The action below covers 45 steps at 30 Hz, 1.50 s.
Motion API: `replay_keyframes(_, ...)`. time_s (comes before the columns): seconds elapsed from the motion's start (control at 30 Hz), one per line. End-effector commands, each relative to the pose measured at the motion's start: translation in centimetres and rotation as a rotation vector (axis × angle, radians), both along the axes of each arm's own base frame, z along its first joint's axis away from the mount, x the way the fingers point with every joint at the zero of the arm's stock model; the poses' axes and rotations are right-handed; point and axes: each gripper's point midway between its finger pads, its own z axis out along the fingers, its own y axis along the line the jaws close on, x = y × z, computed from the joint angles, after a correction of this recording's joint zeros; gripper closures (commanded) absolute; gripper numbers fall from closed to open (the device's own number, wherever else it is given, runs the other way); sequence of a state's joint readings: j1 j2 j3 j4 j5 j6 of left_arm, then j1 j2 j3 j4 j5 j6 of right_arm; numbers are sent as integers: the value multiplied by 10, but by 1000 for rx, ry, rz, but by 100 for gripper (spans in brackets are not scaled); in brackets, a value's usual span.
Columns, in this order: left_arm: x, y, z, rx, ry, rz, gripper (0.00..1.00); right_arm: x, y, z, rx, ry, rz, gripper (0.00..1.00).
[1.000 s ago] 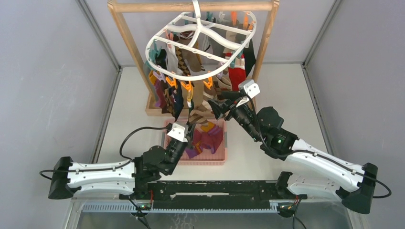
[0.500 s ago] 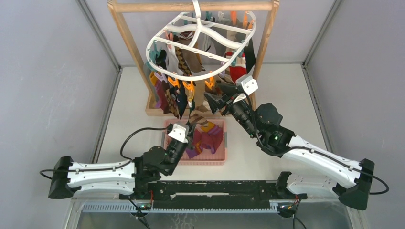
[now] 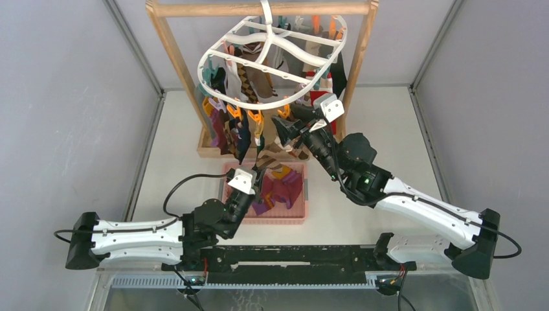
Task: Remove the socks clipped to the hanger
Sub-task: Remove the sock from the hanger.
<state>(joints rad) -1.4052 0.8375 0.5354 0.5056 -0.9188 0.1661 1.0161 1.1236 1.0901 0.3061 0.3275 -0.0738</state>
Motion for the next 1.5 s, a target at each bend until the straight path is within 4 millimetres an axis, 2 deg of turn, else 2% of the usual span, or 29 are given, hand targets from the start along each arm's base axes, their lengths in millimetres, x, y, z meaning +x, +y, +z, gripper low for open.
replay_keyframes(0.0, -1, 5, -1, 3, -6, 15, 100, 0, -1, 32, 61, -59, -15, 36)
replay_keyframes(0.47, -1, 9, -3, 6, -5, 23, 100, 0, 1, 40, 77, -75, -14, 49)
replay_keyframes(0.6, -1, 10, -4, 7, -4, 25, 100, 0, 1, 41, 70, -80, -12, 56)
replay_keyframes(0.9, 0, 10, -5, 8, -3, 26, 100, 3, 5, 36, 46, -75, -13, 82)
replay_keyframes(0.97, 0, 10, -5, 9, -2, 27, 100, 3, 4, 36, 46, -74, -15, 85)
replay_keyframes(1.1, 0, 10, -5, 6, -2, 28, 100, 3, 3, 34, 41, -65, -19, 81)
replay_keyframes(1.13, 0, 11, -4, 5, -4, 27, 100, 3, 3, 33, 39, -62, -20, 77)
replay_keyframes(1.2, -1, 10, -4, 4, -4, 24, 100, 2, 2, 31, 35, -52, -19, 62)
replay_keyframes(1.27, -1, 10, -4, 5, -4, 21, 100, 1, 0, 29, 34, -38, -17, 52)
replay_keyframes(1.47, 0, 7, -6, 13, -1, 21, 100, -5, -8, 12, 35, -5, -9, 41)
